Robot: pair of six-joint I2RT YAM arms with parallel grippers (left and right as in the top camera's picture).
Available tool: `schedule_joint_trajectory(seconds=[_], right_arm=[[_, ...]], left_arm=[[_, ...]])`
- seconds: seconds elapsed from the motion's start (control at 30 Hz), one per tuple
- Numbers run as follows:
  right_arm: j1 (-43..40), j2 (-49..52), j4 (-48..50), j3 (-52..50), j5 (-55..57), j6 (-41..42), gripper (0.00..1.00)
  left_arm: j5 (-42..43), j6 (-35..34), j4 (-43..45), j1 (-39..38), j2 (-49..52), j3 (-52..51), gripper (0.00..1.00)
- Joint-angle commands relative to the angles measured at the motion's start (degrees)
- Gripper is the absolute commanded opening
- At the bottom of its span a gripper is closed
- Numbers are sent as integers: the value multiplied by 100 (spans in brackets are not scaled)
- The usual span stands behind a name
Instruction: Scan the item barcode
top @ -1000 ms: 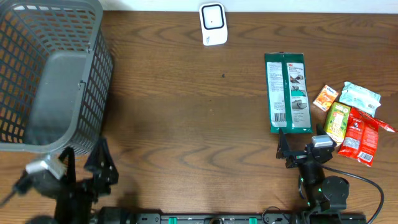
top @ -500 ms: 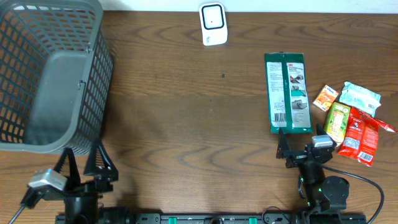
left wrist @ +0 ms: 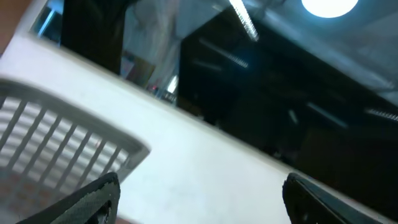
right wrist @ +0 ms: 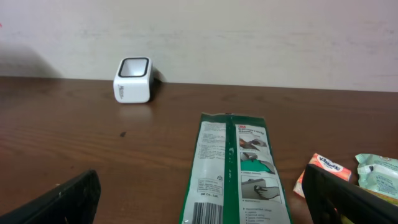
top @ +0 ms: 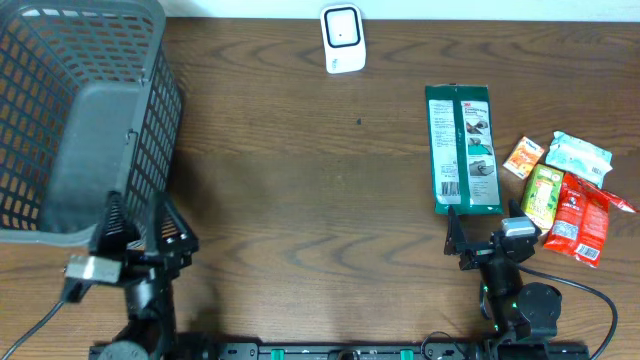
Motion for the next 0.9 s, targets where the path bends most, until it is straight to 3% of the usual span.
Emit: schedule_joint_trajectory(seconds=[0.0, 0.43, 0.6, 0.87], right_arm=[[-61, -35, -20, -7, 15, 79, 99], [-61, -33, -22, -7, 15, 79, 99], [-61, -33, -22, -7, 15, 79, 99], [-61, -31, -22, -7, 15, 79, 99]], left_arm=[[96, -55, 129, 26, -46, -391, 84], [101, -52, -31, 26, -48, -1137, 85], [142, 2, -811, 26, -48, -1132, 84], [1036, 1362, -1300, 24, -48, -1132, 84]])
